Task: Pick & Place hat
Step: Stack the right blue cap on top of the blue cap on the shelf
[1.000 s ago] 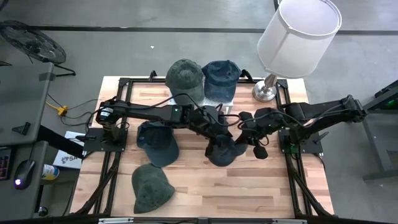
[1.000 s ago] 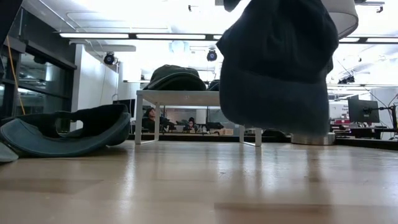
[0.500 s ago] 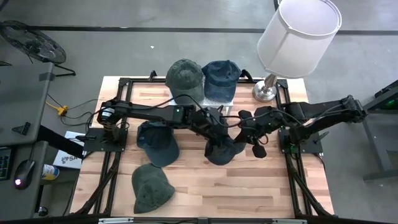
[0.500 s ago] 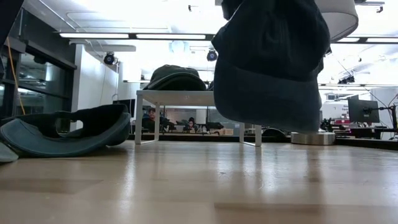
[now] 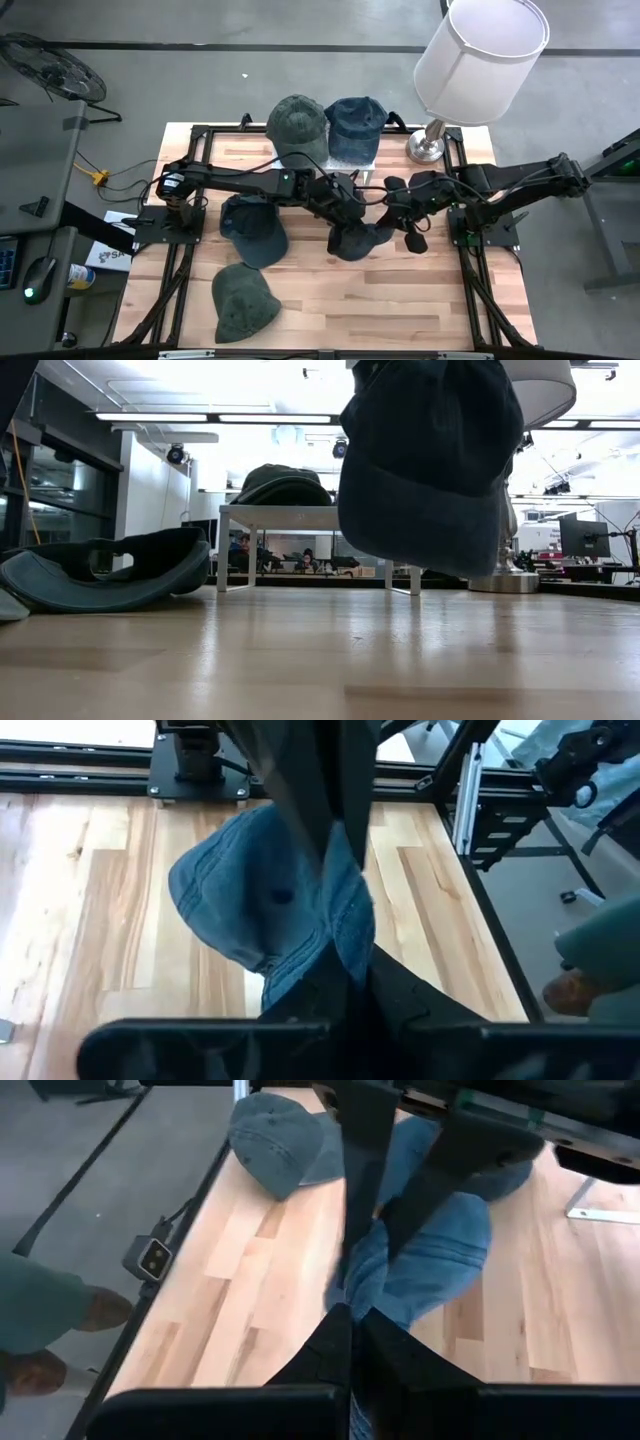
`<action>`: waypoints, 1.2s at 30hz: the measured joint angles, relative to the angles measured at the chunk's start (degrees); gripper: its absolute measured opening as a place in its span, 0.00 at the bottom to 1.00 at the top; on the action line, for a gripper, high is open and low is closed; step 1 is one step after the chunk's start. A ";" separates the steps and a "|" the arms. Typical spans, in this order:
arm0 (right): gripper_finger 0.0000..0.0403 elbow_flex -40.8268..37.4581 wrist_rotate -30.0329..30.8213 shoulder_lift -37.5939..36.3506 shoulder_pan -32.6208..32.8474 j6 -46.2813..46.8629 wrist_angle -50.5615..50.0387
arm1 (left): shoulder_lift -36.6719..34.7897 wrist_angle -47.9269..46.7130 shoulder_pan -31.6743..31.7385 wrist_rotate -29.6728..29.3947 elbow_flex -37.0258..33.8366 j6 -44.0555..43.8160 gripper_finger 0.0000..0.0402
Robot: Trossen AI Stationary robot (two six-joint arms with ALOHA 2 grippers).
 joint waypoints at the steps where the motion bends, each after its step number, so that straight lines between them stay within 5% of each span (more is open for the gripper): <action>1: 0.01 0.00 0.42 -0.02 0.00 0.03 -0.40 | 0.00 -0.01 0.00 -0.05 0.00 -0.32 0.02; 19: 0.18 0.00 8.59 -9.34 0.19 3.06 -2.16 | 0.00 6.49 0.04 0.43 -0.09 -4.59 0.00; 25: 0.31 0.00 9.53 -12.90 3.44 0.02 -2.35 | 0.00 10.17 0.07 -3.19 -0.09 -6.93 0.00; 36: 0.52 0.00 26.41 -12.82 12.64 -10.88 -2.50 | 0.00 18.53 1.81 -5.94 -0.09 -14.43 0.00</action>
